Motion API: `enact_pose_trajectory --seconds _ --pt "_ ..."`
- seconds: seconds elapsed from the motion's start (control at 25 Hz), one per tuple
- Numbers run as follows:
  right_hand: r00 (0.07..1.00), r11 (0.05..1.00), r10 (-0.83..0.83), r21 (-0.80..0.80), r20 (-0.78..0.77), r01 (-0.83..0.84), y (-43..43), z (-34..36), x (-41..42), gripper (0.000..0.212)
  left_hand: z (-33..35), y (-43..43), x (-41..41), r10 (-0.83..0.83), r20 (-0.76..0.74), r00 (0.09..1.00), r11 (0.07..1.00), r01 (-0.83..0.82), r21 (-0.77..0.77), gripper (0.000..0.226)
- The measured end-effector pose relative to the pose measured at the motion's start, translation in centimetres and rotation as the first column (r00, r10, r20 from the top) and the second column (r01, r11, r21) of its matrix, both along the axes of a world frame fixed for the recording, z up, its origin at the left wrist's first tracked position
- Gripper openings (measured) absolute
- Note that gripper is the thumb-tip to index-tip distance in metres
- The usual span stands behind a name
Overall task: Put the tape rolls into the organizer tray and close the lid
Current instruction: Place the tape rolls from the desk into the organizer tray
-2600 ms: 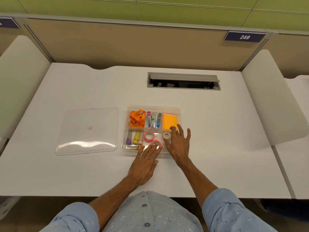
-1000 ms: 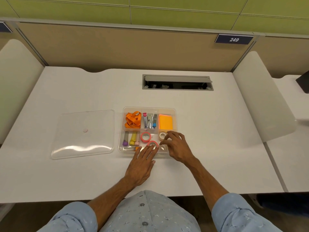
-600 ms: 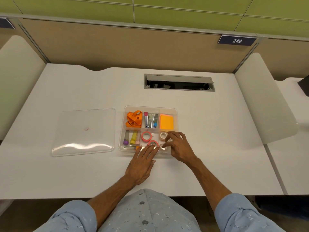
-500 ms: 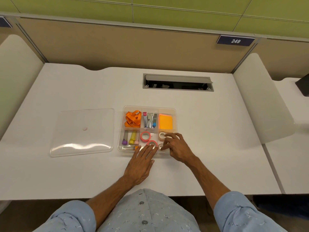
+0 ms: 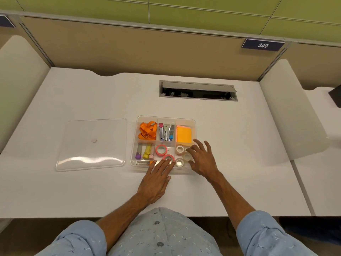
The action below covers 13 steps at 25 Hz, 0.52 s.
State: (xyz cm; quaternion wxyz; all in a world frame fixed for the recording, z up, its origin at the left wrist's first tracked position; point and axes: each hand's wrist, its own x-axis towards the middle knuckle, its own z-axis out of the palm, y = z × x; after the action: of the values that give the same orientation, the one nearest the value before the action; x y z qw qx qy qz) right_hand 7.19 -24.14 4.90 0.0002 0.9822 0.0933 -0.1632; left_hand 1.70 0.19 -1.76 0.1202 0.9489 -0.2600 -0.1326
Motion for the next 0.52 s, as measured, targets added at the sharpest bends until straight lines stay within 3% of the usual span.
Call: enact_pose_trajectory --seconds 0.32,0.52 --pt "0.998 0.995 0.05 -0.08 -0.031 -0.052 0.44 0.02 0.95 0.053 0.12 0.02 0.1 -0.007 -0.022 1.0 0.999 0.008 0.044 0.061" --pt "1.0 0.999 0.024 -0.027 -0.019 -0.025 0.33 0.49 0.84 0.057 0.19 -0.01 0.08 -0.01 -0.012 1.0 0.999 0.01 0.051 0.061"
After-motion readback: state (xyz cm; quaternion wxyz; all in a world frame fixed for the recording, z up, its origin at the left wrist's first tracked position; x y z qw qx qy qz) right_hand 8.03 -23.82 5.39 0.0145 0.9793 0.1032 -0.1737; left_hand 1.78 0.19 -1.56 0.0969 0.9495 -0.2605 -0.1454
